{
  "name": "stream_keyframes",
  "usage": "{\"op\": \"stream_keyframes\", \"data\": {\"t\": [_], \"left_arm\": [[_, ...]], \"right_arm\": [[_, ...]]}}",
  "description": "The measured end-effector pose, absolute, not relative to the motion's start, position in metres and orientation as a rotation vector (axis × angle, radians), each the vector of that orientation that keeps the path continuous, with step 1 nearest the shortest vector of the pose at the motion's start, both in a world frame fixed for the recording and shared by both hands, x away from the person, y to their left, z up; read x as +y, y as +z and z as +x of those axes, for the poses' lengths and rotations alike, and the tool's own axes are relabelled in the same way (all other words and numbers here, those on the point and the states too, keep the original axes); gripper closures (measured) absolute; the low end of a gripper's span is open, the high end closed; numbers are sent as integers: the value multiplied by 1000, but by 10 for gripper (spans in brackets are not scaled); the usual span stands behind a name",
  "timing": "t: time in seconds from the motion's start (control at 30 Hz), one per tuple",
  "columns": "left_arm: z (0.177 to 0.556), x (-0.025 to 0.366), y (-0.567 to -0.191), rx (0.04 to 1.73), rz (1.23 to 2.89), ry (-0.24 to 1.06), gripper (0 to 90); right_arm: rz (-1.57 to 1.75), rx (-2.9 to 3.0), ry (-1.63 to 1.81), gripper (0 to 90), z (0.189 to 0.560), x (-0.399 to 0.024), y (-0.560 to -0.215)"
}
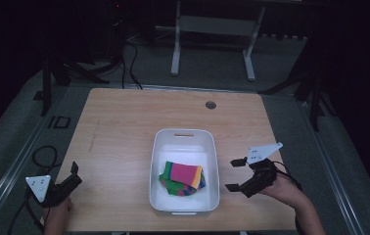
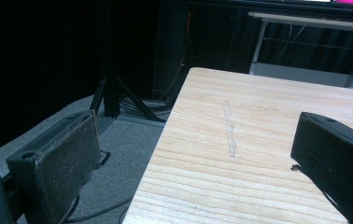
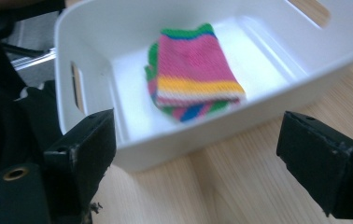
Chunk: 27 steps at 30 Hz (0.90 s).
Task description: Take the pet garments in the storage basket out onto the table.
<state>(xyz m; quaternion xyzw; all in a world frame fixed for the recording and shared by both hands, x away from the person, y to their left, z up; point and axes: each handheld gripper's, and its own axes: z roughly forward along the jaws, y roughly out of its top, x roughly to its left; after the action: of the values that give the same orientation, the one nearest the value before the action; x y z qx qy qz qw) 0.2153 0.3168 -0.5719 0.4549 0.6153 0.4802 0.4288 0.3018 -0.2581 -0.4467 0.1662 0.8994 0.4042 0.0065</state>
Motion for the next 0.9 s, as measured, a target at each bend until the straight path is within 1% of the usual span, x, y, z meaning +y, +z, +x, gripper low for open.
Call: {"op": "stream_keyframes", "data": {"t": [0.47, 0.6, 0.63, 0.9], "left_arm": [[215, 317, -572, 1533, 1138, 1195, 18], [215, 317, -572, 1531, 1140, 1192, 18], [216, 317, -572, 1530, 1141, 1190, 19], [216, 317, -572, 1525, 1143, 1187, 18]], "right_arm": [[358, 2904, 1191, 129, 312, -195, -441], [329, 2920, 1178, 131, 315, -183, -442], [306, 2934, 1167, 131, 317, -171, -442], [240, 2983, 1107, 134, 321, -140, -449]]}}
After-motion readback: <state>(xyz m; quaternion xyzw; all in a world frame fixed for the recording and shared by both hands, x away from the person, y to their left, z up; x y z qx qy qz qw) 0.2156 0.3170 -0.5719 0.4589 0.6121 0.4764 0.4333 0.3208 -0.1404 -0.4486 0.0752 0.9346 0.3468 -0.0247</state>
